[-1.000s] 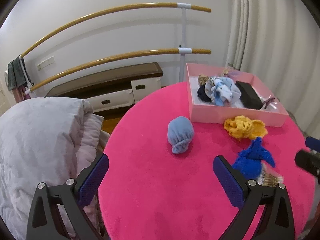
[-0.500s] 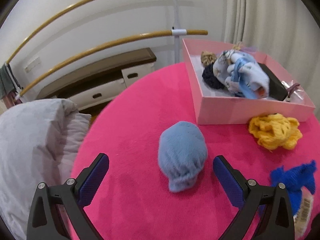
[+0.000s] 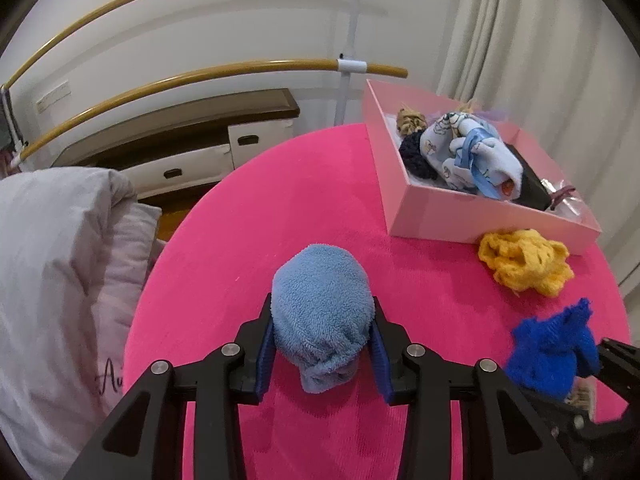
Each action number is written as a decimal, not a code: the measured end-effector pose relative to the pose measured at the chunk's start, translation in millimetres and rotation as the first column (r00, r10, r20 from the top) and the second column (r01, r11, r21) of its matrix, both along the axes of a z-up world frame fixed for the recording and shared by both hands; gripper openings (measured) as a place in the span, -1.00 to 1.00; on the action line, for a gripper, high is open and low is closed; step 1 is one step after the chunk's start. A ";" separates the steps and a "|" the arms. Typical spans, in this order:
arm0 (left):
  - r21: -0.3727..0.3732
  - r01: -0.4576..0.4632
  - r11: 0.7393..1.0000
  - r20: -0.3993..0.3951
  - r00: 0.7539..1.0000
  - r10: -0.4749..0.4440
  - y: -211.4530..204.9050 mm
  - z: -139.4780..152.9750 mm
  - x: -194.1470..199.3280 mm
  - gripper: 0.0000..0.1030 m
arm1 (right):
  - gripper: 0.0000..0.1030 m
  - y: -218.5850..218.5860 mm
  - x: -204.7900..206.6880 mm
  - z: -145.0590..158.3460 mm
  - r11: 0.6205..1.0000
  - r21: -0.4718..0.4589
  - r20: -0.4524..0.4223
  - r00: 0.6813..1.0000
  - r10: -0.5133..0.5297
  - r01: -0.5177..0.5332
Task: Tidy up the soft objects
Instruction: 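Grasp the light-blue knit cap with the left tool while the right grasps the blue knit bundle, then carry cap and blue bundle into the pink box and open both tools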
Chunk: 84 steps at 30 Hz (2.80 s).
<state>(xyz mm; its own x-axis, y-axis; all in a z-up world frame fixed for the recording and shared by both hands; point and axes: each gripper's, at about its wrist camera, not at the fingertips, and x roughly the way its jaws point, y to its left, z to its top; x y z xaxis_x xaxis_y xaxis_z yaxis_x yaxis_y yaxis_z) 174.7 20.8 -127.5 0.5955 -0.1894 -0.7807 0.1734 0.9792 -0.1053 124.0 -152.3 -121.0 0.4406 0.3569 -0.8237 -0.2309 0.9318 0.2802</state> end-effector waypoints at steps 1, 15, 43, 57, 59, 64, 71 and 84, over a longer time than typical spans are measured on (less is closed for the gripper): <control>-0.003 -0.006 1.000 0.004 1.000 0.006 1.7 2.2 -5.6 -0.28 | -0.04 -0.3 -2.0 1.4 1.000 0.007 0.007 1.000 0.001 -0.001; -0.028 0.025 0.999 0.060 0.998 -0.023 13.6 45.3 -64.2 -0.28 | -0.09 -30.5 -18.3 42.0 0.994 0.101 0.118 0.991 -0.058 0.046; 0.013 0.192 0.981 0.162 0.968 -0.191 -77.3 158.8 74.0 -0.27 | -0.09 -143.6 117.3 146.1 0.983 0.070 0.221 0.958 -0.184 0.173; 0.008 0.183 0.983 0.006 0.983 -0.183 -149.8 129.6 188.1 -0.24 | -0.08 -155.0 221.1 90.0 0.972 0.092 0.027 0.975 -0.221 0.218; 0.018 0.178 0.984 -0.018 0.984 -0.178 -159.5 123.1 203.4 -0.20 | -0.06 -157.3 230.6 77.3 0.967 0.106 -0.008 0.972 -0.234 0.233; 0.044 0.160 0.986 -0.020 0.987 -0.160 -171.4 120.5 224.1 0.25 | 0.27 -167.4 233.3 61.1 0.953 0.136 -0.033 0.962 -0.270 0.272; 0.067 0.132 0.989 0.055 0.989 -0.136 -157.8 127.8 190.9 0.64 | 1.00 -182.3 208.6 66.0 0.936 0.166 0.007 0.949 -0.316 0.311; 0.044 0.078 0.996 0.246 0.966 -0.086 -114.6 149.9 57.2 1.00 | 1.00 -171.2 115.3 114.5 0.932 0.132 0.173 0.917 -0.358 0.339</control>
